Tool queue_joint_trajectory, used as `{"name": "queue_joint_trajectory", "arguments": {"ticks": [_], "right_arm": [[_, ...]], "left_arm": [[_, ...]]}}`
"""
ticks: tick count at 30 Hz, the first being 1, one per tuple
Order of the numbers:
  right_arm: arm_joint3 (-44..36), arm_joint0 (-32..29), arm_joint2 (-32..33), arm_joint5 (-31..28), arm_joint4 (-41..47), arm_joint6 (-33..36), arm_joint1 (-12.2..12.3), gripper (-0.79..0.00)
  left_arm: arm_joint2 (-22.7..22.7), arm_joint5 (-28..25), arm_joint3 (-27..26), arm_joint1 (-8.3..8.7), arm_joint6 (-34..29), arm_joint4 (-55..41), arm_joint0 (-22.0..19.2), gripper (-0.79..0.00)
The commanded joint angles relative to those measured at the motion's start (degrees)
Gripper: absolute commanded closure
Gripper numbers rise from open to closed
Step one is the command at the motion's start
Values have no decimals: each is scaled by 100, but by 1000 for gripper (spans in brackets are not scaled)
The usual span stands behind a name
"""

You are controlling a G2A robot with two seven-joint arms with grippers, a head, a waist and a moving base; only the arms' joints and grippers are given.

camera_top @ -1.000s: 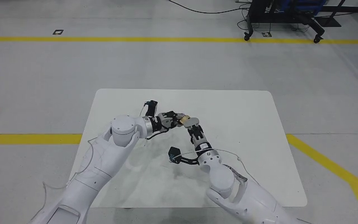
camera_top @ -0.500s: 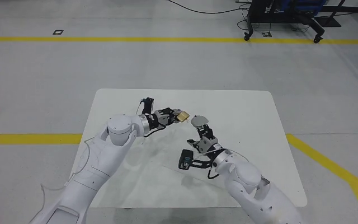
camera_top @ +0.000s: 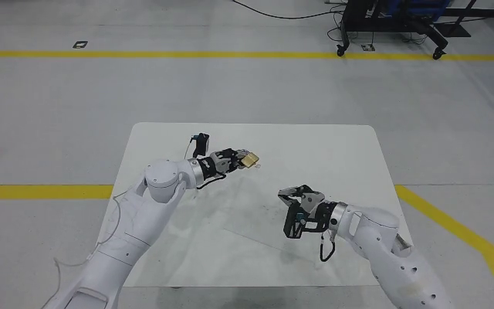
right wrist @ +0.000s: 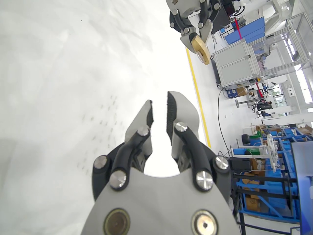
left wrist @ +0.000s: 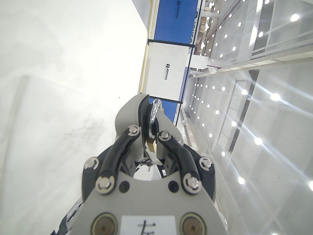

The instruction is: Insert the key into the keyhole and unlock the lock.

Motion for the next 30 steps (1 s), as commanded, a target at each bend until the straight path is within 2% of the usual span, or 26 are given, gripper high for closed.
{"name": "queue_joint_trajectory", "arguments": {"ticks": [1, 5, 9, 11, 20, 30], "right_arm": [[13, 2, -86, -217, 212, -255, -2, 0], [397, 473, -130, -1093, 609, -893, 26, 0], [751, 1043, -413, -2040, 753, -1425, 42, 0], [935, 1308, -525, -2285, 769, -1646, 48, 0], [2120, 2219, -1345, -2318, 1150, -2749, 175, 0], [2785, 3059, -2057, -2318, 1528, -2830, 251, 0]], "left_arm": [[0, 0, 0, 0, 0, -1, 0, 0], [48, -42, -127, 0, 42, 128, 110, 0], [82, -121, -234, 24, -346, 287, 149, 0], [54, -175, -239, 44, -602, 325, 139, 0], [23, -248, -314, 102, -1265, 523, 155, 0], [120, -248, -377, 114, -1513, 745, 138, 0]]}}
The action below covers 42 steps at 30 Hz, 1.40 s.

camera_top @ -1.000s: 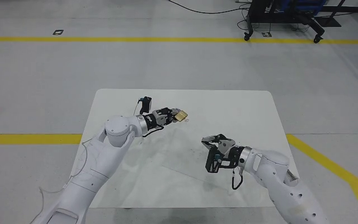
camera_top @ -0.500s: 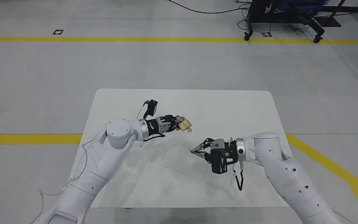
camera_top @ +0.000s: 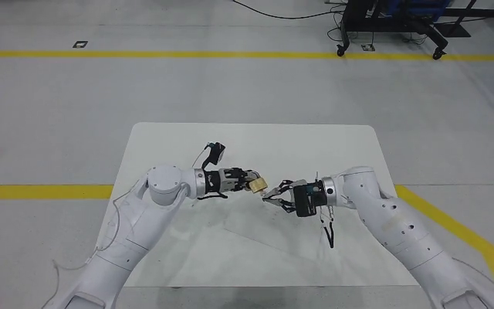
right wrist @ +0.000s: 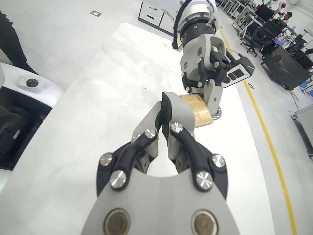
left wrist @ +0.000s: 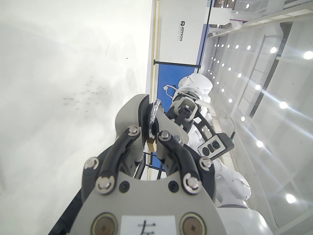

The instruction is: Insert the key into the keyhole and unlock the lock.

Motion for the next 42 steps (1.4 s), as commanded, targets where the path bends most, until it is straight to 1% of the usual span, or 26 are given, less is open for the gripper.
{"name": "queue_joint_trajectory", "arguments": {"ticks": [1, 6, 9, 11, 12, 13, 14, 15, 17, 20, 21, 22, 23, 26, 29, 30, 34, 37, 38, 41, 42], "right_arm": [[52, 112, -107, 0, 58, 7, 1, 0], [159, 355, -370, 0, 222, 27, 4, 0], [110, 401, -373, 30, 233, 16, 35, 0], [-45, 287, -275, 294, 162, -32, 75, 0], [-131, 184, -197, 530, 98, -19, 103, -105], [-236, 40, -108, 834, 34, 51, 132, -163], [-361, -117, -17, 1145, -5, 165, 156, -249], [-522, -294, 56, 1464, -26, 306, 174, -283], [-904, -599, 110, 1916, -141, 559, 198, -280], [-1269, -948, 148, 2688, -285, 922, 196, -265], [-1350, -1028, 156, 2947, -322, 1030, 187, -246], [-1431, -1095, 134, 3110, -382, 1128, 179, -182], [-1530, -1140, 115, 3283, -502, 1256, 172, -154], [-1795, -1280, 78, 3704, -814, 1639, 155, -123], [-2014, -1416, 90, 3964, -962, 1961, 144, -145], [-2076, -1452, 100, 4020, -1002, 2067, 142, -179], [-2255, -1534, 119, 4139, -1150, 2519, 122, -228], [-2358, -1565, 86, 4215, -1284, 2852, 95, -296], [-2382, -1570, 71, 4227, -1312, 2951, 85, -302], [-2405, -1555, 30, 4226, -1362, 3171, 52, -286], [-2397, -1541, 22, 4219, -1360, 3220, 41, -265]], "left_arm": [[11, -6, -2, -1, 6, 25, 0, 0], [-12, -15, 4, -3, 86, 12, 0, 0], [-128, -57, 12, -15, 397, -197, 50, 0], [-244, -75, 8, -34, 704, -482, 114, 0], [-299, -81, 7, -44, 860, -636, 147, 0], [-344, -104, -2, -57, 1005, -779, 180, 0], [-373, -116, -3, -66, 1120, -863, 202, 0], [-395, -124, -5, -75, 1266, -918, 221, 0], [-391, -121, -27, -94, 1425, -973, 239, 0], [-338, -147, -57, -113, 1561, -881, 251, 0], [-317, -146, -58, -117, 1585, -843, 253, 0], [-303, -147, -60, -123, 1605, -825, 257, 0], [-291, -146, -59, -128, 1615, -815, 261, 0], [-275, -148, -71, -135, 1665, -746, 273, 0], [-290, -158, -103, -138, 1683, -727, 297, 0], [-298, -162, -112, -137, 1684, -710, 304, 0], [-324, -153, -145, -137, 1685, -683, 331, 0], [-340, -152, -162, -138, 1690, -657, 349, 0], [-346, -149, -169, -138, 1689, -653, 354, 0], [-366, -141, -184, -139, 1666, -648, 368, 0], [-371, -137, -190, -139, 1663, -645, 372, 0]]}}
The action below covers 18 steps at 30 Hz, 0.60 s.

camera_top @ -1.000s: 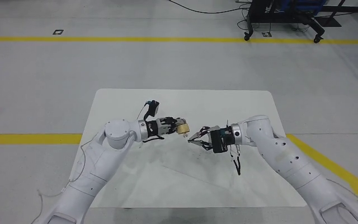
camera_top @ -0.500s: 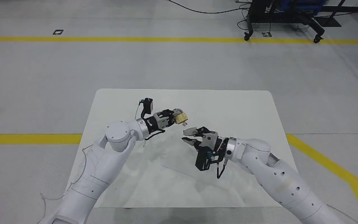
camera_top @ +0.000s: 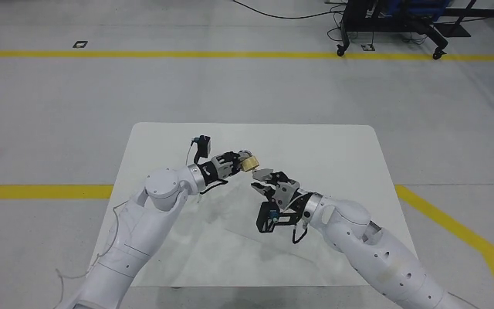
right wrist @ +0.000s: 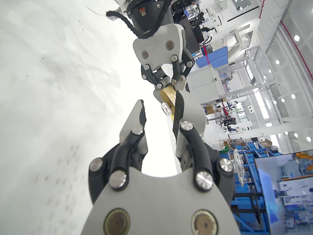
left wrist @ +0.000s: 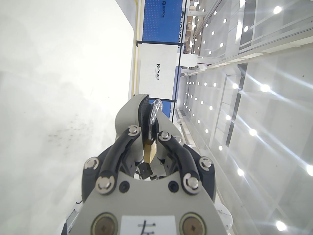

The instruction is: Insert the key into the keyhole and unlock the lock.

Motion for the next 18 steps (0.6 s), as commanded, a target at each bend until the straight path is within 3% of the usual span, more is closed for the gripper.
{"name": "queue_joint_trajectory", "arguments": {"ticks": [1, 4, 7, 18], "right_arm": [[22, 26, -8, 9, -13, 113, -19, -246], [43, 66, -42, 55, -57, 324, -58, -179], [32, 84, -87, 90, -109, 442, -93, -3], [174, 110, -18, 80, 435, 329, -197, 0]], "left_arm": [[-8, 6, -10, -1, -4, 6, 7, 0], [-13, 15, -38, -3, -7, 33, 23, 0], [-25, 21, -57, -4, -9, 55, 34, 0], [-36, 17, -117, -12, -31, 144, 73, 0]]}}
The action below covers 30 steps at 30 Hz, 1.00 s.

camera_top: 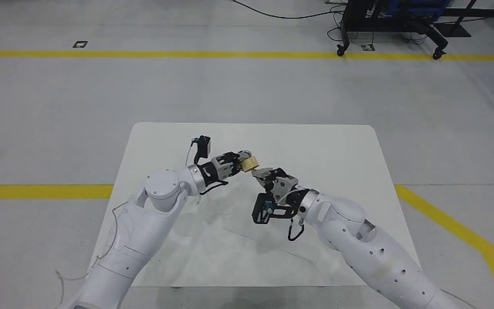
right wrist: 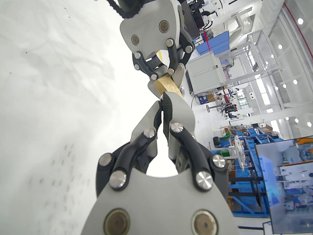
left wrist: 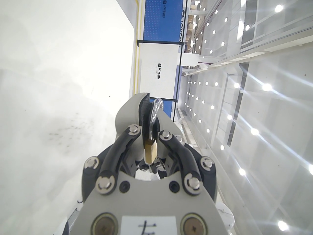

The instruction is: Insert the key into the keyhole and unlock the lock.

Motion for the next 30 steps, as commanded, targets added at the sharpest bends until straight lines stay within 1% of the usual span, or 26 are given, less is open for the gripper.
{"name": "queue_joint_trajectory", "arguments": {"ticks": [1, 3, 5, 8, 9, 11, 14, 18, 20, 21, 22, 23, 24, 27, 29, 30], "right_arm": [[40, -25, 56, 11, 296, -182, -13, 0], [151, -59, 178, 0, 752, -489, -23, 0], [326, -81, 345, -159, 1327, -971, -22, 0], [742, -68, 610, -759, 2254, -1829, -5, 0], [899, -43, 680, -986, 2461, -1967, 2, 0], [1122, 23, 742, -1417, 2835, -2137, 2, 0], [1397, 139, 769, -1847, 3173, -2250, -10, 0], [1621, 262, 758, -2119, 3316, -2346, -30, 0], [1680, 281, 773, -2157, 3306, -2399, -33, 0], [1662, 285, 789, -2200, 3265, -2454, -29, -139], [1658, 275, 823, -2229, 3204, -2513, -19, -379], [1627, 253, 879, -2235, 3103, -2574, -2, -674], [1593, 210, 962, -2209, 2994, -2625, 20, -785], [1446, -79, 1341, -2128, 2902, -2912, 107, -785], [1347, -357, 1731, -2130, 2944, -3223, 185, -785], [1282, -522, 1939, -2134, 2961, -3372, 226, -785]], "left_arm": [[-1, -31, -12, 0, -4, 41, 7, 0], [-7, -75, -22, 0, -6, 75, 18, 0], [-17, -134, -35, 1, 8, 112, 36, 0], [-51, -258, -89, 8, 49, 204, 80, 0], [-70, -309, -112, 12, 61, 230, 97, 0], [-101, -419, -153, 20, 85, 309, 137, 0], [-126, -537, -199, 29, 124, 429, 190, 0], [-144, -543, -221, 28, 131, 452, 219, 0], [-155, -537, -207, 26, 140, 458, 213, 0], [-161, -529, -201, 24, 143, 455, 207, 0], [-164, -512, -191, 23, 135, 448, 203, 0], [-170, -484, -179, 22, 116, 430, 191, 0], [-164, -423, -155, 21, 56, 416, 173, 0], [-87, -247, -75, 26, -89, 691, 36, 0], [41, -102, -22, 25, -231, 969, -74, 0], [106, -43, -2, 19, -199, 1131, -121, 0]]}}
